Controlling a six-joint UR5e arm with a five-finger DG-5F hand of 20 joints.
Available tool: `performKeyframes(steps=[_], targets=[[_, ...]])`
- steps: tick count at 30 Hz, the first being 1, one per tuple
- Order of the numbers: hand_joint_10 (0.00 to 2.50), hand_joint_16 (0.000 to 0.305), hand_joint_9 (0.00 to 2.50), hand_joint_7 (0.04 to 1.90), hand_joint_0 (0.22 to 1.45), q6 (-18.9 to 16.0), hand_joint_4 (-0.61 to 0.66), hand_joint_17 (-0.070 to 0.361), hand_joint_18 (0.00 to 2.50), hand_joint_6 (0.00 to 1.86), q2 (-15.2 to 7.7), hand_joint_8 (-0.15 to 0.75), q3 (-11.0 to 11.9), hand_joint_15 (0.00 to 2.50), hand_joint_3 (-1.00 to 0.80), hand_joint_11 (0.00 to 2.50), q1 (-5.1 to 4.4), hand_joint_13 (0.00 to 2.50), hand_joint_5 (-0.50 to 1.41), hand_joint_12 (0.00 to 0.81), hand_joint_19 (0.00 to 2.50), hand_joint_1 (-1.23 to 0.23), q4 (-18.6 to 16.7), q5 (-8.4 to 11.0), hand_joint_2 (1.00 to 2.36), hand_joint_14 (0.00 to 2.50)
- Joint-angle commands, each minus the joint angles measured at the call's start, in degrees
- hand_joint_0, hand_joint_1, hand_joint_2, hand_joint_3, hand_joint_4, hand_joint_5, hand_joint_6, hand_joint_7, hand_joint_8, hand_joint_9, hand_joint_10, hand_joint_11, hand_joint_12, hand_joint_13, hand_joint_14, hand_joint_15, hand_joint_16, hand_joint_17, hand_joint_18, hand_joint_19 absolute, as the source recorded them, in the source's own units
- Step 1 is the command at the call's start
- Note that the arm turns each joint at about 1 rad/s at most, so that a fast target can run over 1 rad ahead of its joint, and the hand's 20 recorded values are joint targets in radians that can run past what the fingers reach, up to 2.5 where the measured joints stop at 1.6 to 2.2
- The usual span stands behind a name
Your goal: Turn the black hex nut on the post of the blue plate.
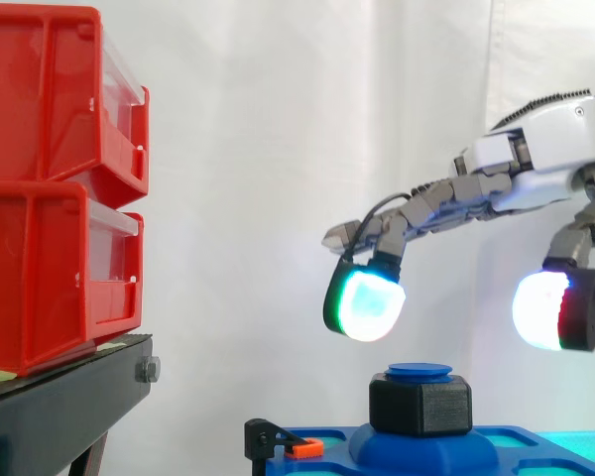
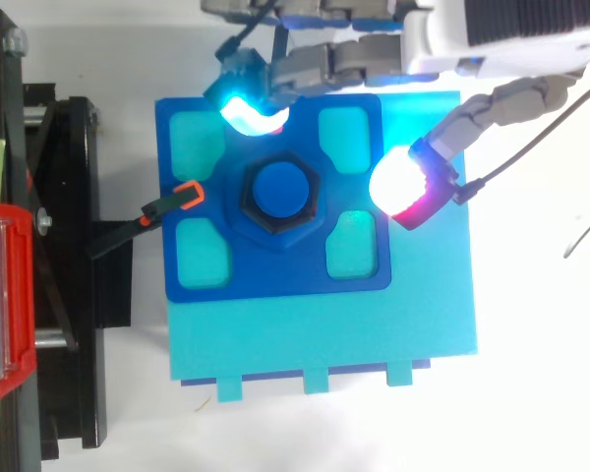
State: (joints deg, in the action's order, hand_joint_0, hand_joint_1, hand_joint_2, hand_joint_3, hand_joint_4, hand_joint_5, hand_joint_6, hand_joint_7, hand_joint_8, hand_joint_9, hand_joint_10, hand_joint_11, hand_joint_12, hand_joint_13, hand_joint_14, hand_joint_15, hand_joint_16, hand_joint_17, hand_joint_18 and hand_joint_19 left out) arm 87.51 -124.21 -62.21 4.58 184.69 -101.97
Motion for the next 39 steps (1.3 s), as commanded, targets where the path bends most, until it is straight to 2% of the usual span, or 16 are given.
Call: performKeyframes(steps=[1,9,17,22,26,39], targets=[[0.00,0.057,0.00,0.66,0.36,-0.94,0.03,0.129,0.00,0.50,0.02,0.165,0.68,0.00,-0.50,0.00,0.08,0.00,-0.30,0.363,0.02,-0.73,-0.12,-0.07,1.00,0.00],[0.00,0.055,0.00,0.65,0.38,-1.38,0.02,0.125,0.00,0.50,-0.06,0.156,0.60,0.00,-0.50,0.00,-0.36,0.00,-0.30,0.355,0.02,-0.77,-1.00,-0.25,1.00,0.00],[0.00,0.054,0.00,0.65,0.39,-1.55,0.01,0.121,0.00,0.50,-0.15,0.146,-0.90,0.00,-0.50,0.00,-1.50,0.00,-0.30,0.347,0.02,-0.81,-3.81,0.02,1.00,0.00],[0.00,0.052,0.00,0.64,0.41,-4.28,0.00,0.117,0.00,0.50,-0.42,0.140,-3.62,0.00,-0.50,0.00,-2.64,0.00,-0.30,0.337,0.00,-0.84,-8.73,0.28,1.00,0.00],[0.00,0.052,0.00,0.64,0.41,-5.24,0.00,0.118,0.00,0.50,-0.42,0.141,-4.41,0.00,-0.50,0.00,-3.08,0.00,-0.30,0.339,0.01,-0.83,-10.49,0.37,1.00,0.00],[0.00,0.052,0.00,0.64,0.41,-6.12,0.00,0.117,0.00,0.50,-2.00,0.141,-4.68,0.00,-0.50,0.00,-3.70,0.00,-0.30,0.340,0.02,-0.82,-12.25,0.81,1.00,0.00]])
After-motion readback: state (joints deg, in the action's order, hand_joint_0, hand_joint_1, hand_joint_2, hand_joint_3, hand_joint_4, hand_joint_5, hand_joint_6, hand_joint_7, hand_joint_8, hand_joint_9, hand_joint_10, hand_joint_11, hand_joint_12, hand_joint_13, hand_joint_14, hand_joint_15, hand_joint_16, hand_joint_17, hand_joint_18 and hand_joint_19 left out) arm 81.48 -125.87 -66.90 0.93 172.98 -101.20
